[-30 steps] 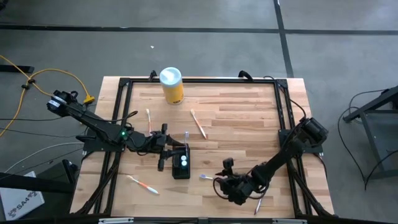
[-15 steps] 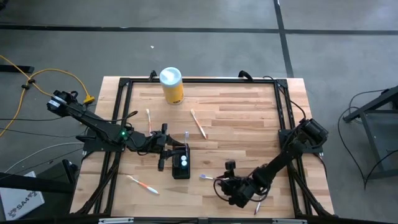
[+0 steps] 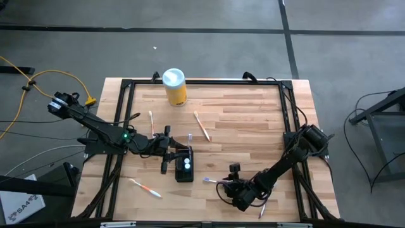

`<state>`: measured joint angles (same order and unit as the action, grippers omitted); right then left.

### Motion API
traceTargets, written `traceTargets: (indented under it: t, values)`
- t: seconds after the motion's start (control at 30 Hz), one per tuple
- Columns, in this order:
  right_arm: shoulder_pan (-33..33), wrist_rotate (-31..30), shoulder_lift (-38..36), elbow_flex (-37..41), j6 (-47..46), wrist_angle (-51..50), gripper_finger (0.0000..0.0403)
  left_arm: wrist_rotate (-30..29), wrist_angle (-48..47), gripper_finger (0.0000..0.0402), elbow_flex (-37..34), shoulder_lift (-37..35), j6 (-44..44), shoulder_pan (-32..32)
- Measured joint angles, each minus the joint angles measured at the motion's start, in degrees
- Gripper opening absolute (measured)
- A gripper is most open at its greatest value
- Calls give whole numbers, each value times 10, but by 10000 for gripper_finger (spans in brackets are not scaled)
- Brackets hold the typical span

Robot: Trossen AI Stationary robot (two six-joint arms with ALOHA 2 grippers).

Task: Pick & Place toothbrushing station
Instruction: Put the left purple toothbrush into the top section of the black wire organizer

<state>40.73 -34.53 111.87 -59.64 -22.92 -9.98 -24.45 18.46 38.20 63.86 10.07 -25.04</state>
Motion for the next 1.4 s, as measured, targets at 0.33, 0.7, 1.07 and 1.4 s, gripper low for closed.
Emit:
traceTargets:
  t: [0.33, 0.7, 1.07, 1.4]
  values:
    - [-17, 6, 6, 2, -30, 3, 121, 0, 0, 110, 0, 0, 0, 0]
    - [-28, 10, 16, 2, -28, 11, 121, 0, 0, 110, 0, 0, 0, 0]
    - [-31, 17, 17, 2, -45, 11, 100, 0, -1, 110, 0, 0, 0, 0]
    - [-34, 33, 18, 2, -45, 9, 32, 0, -1, 110, 0, 0, 0, 0]
